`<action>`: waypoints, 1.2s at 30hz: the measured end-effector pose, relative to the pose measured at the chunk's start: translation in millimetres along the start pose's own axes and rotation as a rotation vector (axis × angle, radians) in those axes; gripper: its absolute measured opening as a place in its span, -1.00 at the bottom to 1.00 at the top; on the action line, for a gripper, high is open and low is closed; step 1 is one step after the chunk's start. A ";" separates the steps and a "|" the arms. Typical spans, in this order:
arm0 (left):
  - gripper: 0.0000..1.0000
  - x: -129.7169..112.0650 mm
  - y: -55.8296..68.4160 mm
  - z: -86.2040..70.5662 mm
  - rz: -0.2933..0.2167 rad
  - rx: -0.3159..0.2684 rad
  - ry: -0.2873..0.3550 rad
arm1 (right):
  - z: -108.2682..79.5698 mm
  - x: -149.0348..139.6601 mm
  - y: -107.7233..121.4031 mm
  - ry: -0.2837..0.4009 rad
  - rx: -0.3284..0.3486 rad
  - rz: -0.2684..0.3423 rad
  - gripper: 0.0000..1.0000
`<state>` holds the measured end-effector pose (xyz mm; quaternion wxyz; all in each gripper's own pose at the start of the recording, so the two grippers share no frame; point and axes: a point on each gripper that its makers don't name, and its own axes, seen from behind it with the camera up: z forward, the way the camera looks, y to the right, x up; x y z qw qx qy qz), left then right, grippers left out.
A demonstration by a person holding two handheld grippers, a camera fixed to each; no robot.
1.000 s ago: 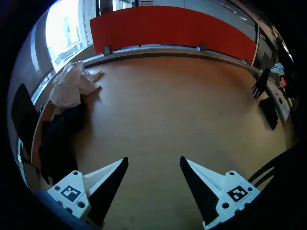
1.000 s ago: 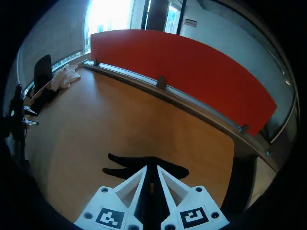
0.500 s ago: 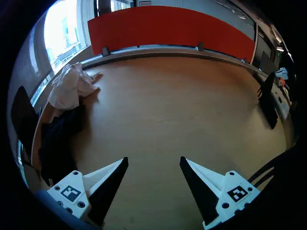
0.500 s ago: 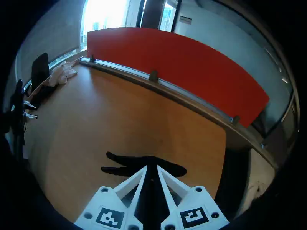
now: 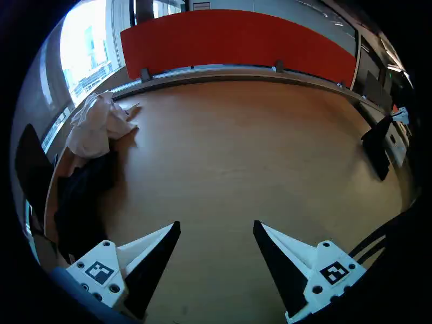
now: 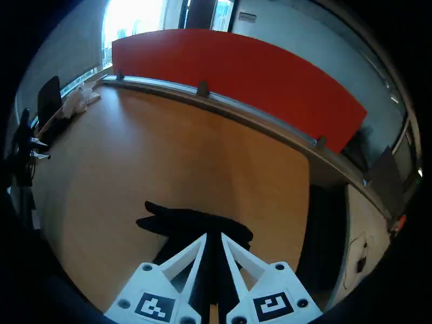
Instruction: Fold towel
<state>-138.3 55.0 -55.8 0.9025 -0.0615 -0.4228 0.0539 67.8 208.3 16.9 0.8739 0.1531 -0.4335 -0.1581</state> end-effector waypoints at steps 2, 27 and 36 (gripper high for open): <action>1.00 -0.2 -0.5 0.0 0.000 0.000 0.000 | -2.3 -12.9 1.7 -0.016 -0.007 0.011 -0.93; 1.00 -3.3 1.6 -0.1 0.017 0.000 -0.009 | -0.4 -124.7 1.3 -0.174 -0.031 0.123 -0.93; 1.00 -3.7 0.7 -0.7 0.019 0.003 -0.010 | -0.1 -131.2 -0.1 -0.176 -0.033 0.133 -0.93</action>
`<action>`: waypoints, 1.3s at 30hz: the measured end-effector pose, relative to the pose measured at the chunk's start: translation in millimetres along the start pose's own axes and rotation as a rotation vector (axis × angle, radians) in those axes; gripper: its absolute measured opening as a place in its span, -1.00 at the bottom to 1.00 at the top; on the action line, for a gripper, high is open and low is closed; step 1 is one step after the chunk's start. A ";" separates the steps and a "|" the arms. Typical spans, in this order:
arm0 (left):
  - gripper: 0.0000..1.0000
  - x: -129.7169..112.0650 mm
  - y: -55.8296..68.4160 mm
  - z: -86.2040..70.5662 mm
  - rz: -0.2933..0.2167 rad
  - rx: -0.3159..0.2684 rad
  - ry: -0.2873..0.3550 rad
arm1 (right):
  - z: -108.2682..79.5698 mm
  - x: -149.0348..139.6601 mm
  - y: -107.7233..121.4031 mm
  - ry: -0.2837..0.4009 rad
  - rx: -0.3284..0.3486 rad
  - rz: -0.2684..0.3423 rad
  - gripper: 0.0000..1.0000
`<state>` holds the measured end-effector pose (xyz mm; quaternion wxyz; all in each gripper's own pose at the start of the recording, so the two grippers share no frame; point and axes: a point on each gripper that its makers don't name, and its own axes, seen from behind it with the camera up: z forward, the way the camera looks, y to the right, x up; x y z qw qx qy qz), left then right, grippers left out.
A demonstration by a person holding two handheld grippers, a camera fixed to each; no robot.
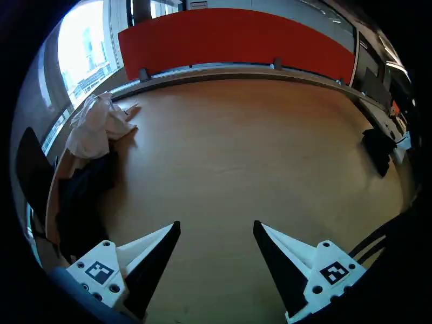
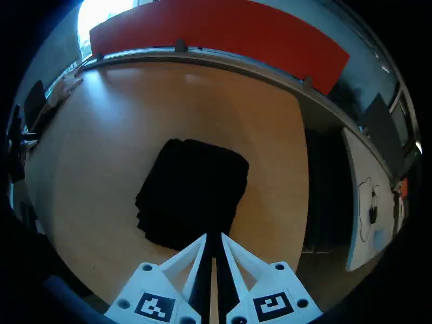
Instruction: Fold towel
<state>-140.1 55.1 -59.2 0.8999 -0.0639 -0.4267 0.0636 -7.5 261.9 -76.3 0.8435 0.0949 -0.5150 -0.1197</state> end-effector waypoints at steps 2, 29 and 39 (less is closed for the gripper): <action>1.00 -0.3 -0.2 0.0 0.003 0.001 -0.001 | 1.2 -1.3 -0.6 0.001 0.000 0.003 -0.93; 1.00 -4.1 -1.8 -4.6 0.018 0.011 -0.008 | 14.2 -22.5 8.9 -0.032 -0.052 0.040 -0.61; 1.00 -2.9 -3.2 -6.4 0.015 0.013 -0.003 | 12.4 -29.5 14.5 -0.049 -0.091 0.041 0.71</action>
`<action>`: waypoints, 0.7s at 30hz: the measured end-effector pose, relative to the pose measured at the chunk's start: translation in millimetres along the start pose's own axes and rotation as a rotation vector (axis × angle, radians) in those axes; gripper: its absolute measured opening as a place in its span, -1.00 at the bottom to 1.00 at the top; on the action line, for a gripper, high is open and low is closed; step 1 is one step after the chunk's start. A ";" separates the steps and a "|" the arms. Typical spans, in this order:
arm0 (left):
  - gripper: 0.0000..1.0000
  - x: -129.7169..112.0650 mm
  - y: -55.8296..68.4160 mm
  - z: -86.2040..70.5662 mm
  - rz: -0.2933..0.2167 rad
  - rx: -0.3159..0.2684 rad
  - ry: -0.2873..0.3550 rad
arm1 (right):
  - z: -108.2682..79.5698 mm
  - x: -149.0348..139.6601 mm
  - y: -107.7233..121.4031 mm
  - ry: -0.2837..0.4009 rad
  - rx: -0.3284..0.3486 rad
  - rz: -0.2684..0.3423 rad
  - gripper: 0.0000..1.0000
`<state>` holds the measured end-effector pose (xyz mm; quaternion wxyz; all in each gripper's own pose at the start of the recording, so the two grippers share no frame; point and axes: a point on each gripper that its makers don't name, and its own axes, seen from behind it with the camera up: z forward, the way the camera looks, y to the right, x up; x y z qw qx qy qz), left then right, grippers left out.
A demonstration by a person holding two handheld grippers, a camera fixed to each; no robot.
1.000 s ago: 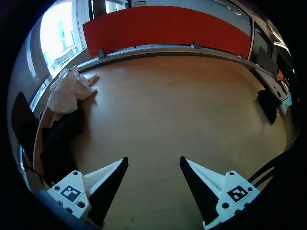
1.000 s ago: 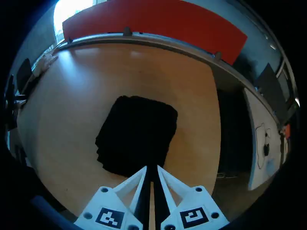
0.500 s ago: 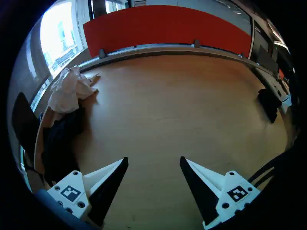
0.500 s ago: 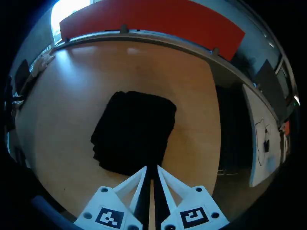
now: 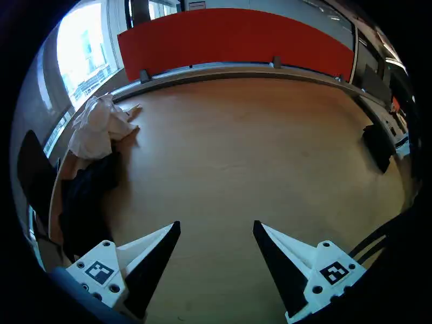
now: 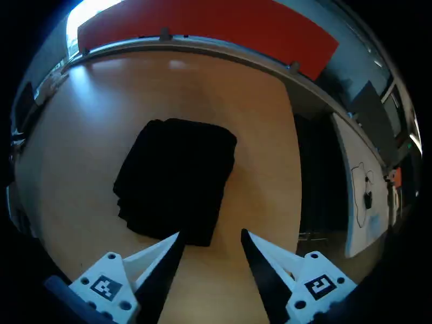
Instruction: Fold towel
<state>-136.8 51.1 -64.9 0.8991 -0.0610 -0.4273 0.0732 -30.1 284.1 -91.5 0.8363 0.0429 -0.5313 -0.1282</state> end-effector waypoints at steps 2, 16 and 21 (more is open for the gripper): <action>1.00 0.3 0.5 -0.4 -0.001 -0.001 0.001 | -0.4 2.3 1.2 0.006 -0.005 0.008 0.86; 1.00 2.0 -0.4 -2.3 -0.006 -0.003 0.010 | -6.5 13.8 -1.0 0.042 -0.003 0.026 0.91; 1.00 3.9 -1.2 -3.7 -0.006 -0.002 0.015 | -8.3 17.3 -7.7 0.059 0.011 0.035 0.92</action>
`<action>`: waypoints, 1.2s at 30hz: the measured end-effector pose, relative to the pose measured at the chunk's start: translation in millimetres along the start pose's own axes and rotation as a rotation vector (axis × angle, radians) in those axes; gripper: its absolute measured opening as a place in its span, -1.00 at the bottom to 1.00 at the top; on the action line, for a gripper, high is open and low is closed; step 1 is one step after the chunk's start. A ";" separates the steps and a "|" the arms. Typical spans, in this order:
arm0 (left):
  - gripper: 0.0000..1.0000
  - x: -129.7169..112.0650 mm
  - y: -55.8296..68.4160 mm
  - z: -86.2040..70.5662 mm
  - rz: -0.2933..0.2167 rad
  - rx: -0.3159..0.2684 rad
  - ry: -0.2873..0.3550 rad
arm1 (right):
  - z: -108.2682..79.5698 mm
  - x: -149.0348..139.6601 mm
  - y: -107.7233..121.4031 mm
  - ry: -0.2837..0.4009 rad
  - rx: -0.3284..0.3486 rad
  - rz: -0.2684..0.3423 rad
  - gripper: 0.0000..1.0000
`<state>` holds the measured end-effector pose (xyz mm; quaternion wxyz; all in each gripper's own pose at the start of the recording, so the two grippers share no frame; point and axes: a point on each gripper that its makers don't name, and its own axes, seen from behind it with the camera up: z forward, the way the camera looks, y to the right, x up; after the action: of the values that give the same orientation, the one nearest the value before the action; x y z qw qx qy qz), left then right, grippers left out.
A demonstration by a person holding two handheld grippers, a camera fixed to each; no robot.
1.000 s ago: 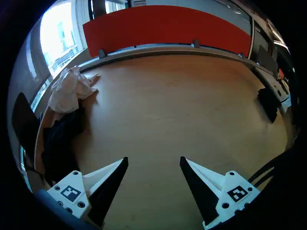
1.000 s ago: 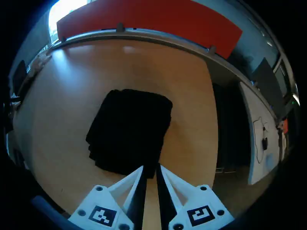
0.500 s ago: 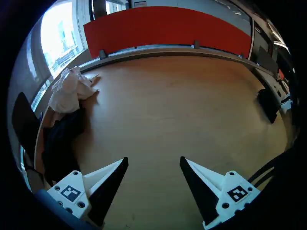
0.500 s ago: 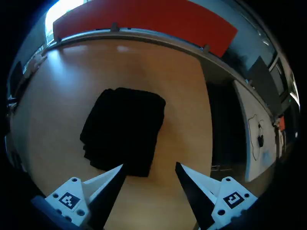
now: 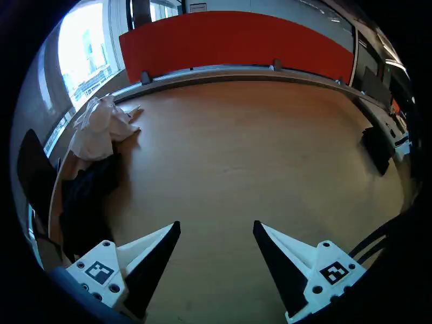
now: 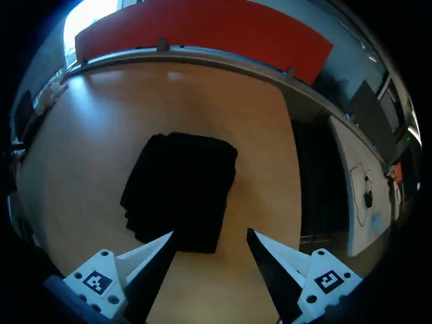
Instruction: Fold towel
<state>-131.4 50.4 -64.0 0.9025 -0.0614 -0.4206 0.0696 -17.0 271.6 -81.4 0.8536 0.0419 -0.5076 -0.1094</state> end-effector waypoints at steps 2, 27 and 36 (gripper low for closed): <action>1.00 1.0 -0.6 -0.8 0.000 0.000 0.002 | -1.2 2.9 -2.3 0.014 0.001 0.001 0.92; 1.00 21.4 -4.4 -4.6 -0.026 0.008 0.054 | -13.8 63.4 -36.5 0.300 0.000 0.153 0.95; 1.00 44.7 -13.0 -4.8 -0.055 0.031 0.110 | -26.1 102.1 -51.3 0.446 -0.008 0.221 0.95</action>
<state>-98.3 45.4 -31.3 0.9267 -0.0397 -0.3707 0.0475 45.6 197.3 -15.9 0.9514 0.0058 -0.3077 -0.0057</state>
